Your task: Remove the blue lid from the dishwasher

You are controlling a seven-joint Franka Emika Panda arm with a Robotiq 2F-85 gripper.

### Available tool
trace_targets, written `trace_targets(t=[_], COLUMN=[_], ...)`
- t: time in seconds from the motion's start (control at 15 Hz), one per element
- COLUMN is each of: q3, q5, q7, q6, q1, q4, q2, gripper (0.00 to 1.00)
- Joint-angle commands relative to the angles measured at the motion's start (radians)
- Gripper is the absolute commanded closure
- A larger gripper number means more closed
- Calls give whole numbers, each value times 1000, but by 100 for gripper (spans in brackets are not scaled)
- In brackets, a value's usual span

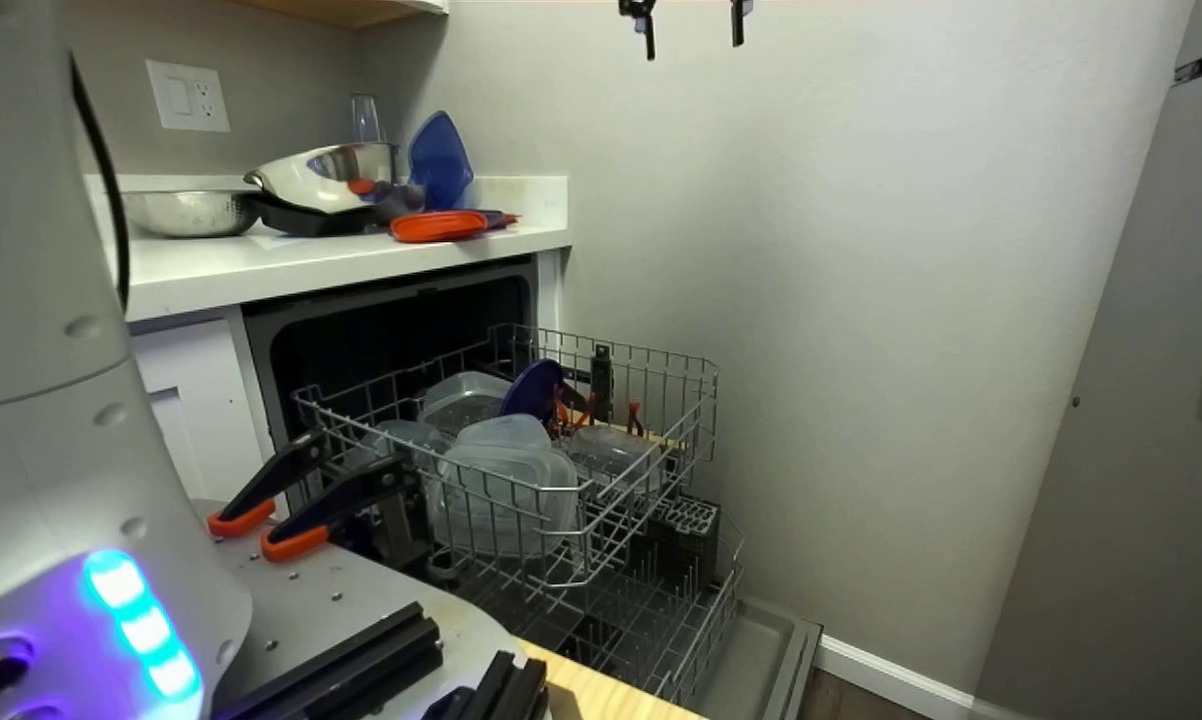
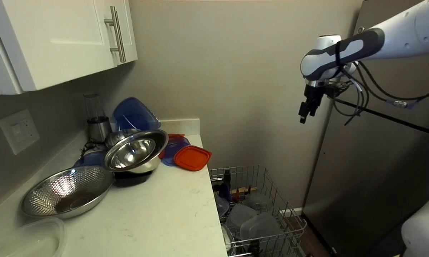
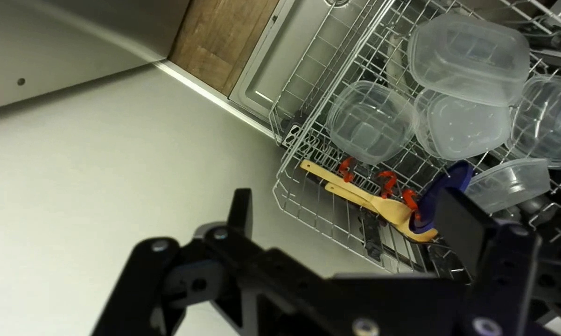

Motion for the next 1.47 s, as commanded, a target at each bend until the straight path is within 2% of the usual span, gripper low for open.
trace_targets(t=[0.0, 0.27, 0.4, 0.67, 0.93, 1.2, 1.4], q3=[48, 125, 158, 191, 213, 258, 263], q5=[28, 152, 230, 337, 320, 305, 293], q7=[-97, -223, -221, -66, 76, 115, 195], q6=[-6, 38, 56, 31, 6, -54, -72], q1=[-9, -20, -30, -39, -30, -14, 8], q4=[118, 211, 275, 407, 526, 618, 678], q2=[139, 268, 340, 463, 592, 709, 790], gripper=[0, 0, 0, 0, 0, 0, 0])
